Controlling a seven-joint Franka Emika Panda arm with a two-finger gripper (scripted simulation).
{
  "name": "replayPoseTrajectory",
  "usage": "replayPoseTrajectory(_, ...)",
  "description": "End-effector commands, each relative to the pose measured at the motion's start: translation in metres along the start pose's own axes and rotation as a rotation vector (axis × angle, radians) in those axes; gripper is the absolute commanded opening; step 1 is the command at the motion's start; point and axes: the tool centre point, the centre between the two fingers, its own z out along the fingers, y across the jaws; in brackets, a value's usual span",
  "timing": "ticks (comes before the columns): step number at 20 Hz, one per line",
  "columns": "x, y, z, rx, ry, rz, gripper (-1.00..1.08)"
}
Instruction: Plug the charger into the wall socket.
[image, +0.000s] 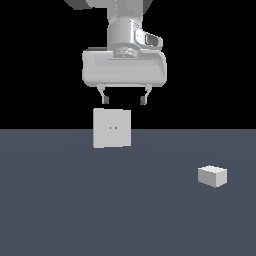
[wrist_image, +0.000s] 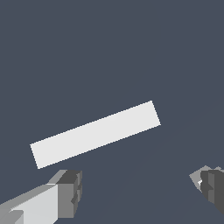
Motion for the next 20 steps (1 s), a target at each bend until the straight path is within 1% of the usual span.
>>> replayPoseTrajectory(1, 0.000, 0.000, 0.000, 0.000, 0.000, 0.000, 1.00)
replayPoseTrajectory(5, 0.000, 0.002, 0.001, -0.002, 0.004, 0.013, 1.00)
replayPoseTrajectory(10, -0.001, 0.012, 0.007, -0.012, 0.018, 0.064, 1.00)
replayPoseTrajectory(15, -0.003, 0.028, 0.016, -0.028, 0.043, 0.154, 1.00)
replayPoseTrajectory(20, -0.008, 0.050, 0.028, -0.051, 0.078, 0.277, 1.00)
